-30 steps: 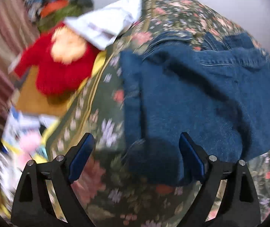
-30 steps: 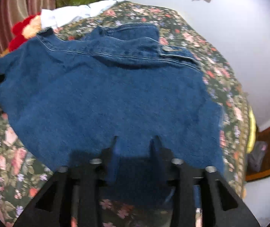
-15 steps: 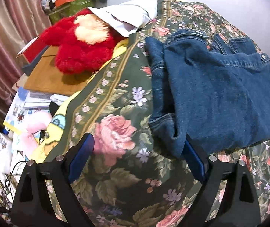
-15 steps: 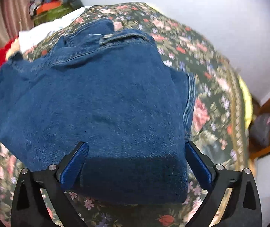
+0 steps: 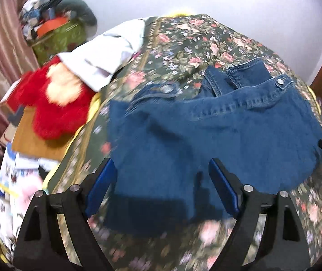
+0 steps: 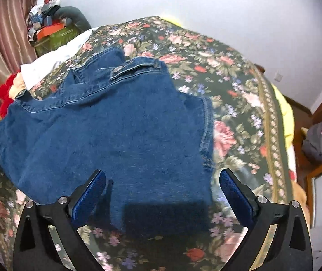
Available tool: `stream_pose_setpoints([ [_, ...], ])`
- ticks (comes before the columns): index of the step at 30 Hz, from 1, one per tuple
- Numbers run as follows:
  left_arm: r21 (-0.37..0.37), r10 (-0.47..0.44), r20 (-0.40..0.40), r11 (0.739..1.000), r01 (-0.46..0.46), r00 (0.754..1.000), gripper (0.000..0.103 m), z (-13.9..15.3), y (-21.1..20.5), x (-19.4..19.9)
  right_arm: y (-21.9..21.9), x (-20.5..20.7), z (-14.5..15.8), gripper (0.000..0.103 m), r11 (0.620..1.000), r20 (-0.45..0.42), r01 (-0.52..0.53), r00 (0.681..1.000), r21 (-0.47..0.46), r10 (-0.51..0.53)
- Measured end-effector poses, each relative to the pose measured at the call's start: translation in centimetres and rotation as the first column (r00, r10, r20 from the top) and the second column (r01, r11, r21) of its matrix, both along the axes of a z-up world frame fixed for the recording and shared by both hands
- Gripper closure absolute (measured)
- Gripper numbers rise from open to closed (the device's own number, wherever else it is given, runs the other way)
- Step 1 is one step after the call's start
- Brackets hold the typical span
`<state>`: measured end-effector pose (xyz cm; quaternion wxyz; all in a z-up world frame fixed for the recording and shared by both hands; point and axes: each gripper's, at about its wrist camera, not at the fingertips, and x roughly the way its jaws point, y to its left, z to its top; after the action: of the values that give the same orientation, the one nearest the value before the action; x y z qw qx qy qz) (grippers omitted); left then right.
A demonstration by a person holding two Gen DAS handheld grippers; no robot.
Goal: Fold large clothes
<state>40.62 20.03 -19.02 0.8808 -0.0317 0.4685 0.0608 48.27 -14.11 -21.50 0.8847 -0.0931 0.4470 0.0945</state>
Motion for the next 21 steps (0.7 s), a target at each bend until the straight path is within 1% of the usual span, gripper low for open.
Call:
stream_pose_setpoints([
  [3,0.123,0.042,-0.037,0.992,-0.037,0.998,0.017,-2.2,-0.4,2.9,-1.2,0.2,-1.2,0.003,0.995,0.007,0.024,1.000,-0.097,-0.023],
  [4,0.181,0.051,-0.060,0.983,-0.040,0.997,0.016,-3.3,-0.2,3.7,-1.8,0.3,-1.7,0.003,0.996,0.004,0.020,1.000,-0.092,-0.019],
  [5,0.222,0.058,-0.089,0.974,-0.037,0.994,0.015,-4.5,0.4,4.4,-2.6,0.3,-1.9,0.003,0.998,-0.003,0.018,1.000,-0.060,-0.018],
  [6,0.220,0.062,-0.111,0.975,-0.036,0.992,0.011,-5.6,1.2,4.8,-3.2,0.4,-2.0,0.002,0.999,-0.012,0.021,1.000,-0.027,-0.021],
  [7,0.185,0.070,-0.114,0.982,-0.048,0.991,0.005,-6.2,2.1,4.8,-3.8,0.7,-2.1,0.002,1.000,-0.031,0.027,0.999,0.011,-0.026],
  [8,0.149,0.084,-0.110,0.987,-0.067,0.990,0.003,-6.4,3.0,4.8,-4.2,0.9,-2.2,0.002,0.999,-0.048,0.033,0.998,0.037,-0.031],
  [10,0.072,0.122,-0.114,0.991,-0.114,0.986,0.001,-6.6,4.6,5.0,-4.4,1.1,-2.4,0.000,0.998,-0.049,0.041,0.998,0.041,-0.039],
  [11,0.047,0.139,-0.118,0.990,-0.134,0.983,0.001,-6.6,5.0,5.1,-4.2,1.1,-2.5,0.000,0.999,-0.040,0.042,0.998,0.029,-0.041],
  [12,0.047,0.146,-0.118,0.989,-0.141,0.982,0.001,-6.5,5.2,5.2,-4.1,1.1,-2.5,0.000,0.999,-0.030,0.047,0.998,0.014,-0.046],
  [14,0.077,0.134,-0.122,0.989,-0.126,0.983,0.001,-6.4,4.8,5.4,-4.0,1.1,-2.3,0.000,0.998,-0.015,0.065,0.998,-0.011,-0.065],
  [16,0.107,0.128,-0.123,0.988,-0.115,0.984,0.001,-6.2,4.6,5.6,-4.3,1.2,-2.1,0.000,0.996,-0.018,0.085,0.996,-0.011,-0.085],
  [18,0.103,0.148,-0.126,0.985,-0.136,0.981,0.001,-6.0,4.6,6.0,-4.8,1.0,-1.8,0.000,0.994,-0.027,0.106,0.994,-0.002,-0.106],
  [19,0.092,0.171,-0.120,0.983,-0.160,0.978,0.001,-5.6,4.8,5.9,-5.0,0.8,-1.5,0.000,0.993,-0.032,0.115,0.993,0.000,-0.115],
  [21,0.083,0.186,-0.101,0.981,-0.178,0.977,0.003,-4.7,4.7,5.6,-5.3,0.0,-0.8,0.000,0.993,-0.031,0.117,0.993,-0.008,-0.118],
])
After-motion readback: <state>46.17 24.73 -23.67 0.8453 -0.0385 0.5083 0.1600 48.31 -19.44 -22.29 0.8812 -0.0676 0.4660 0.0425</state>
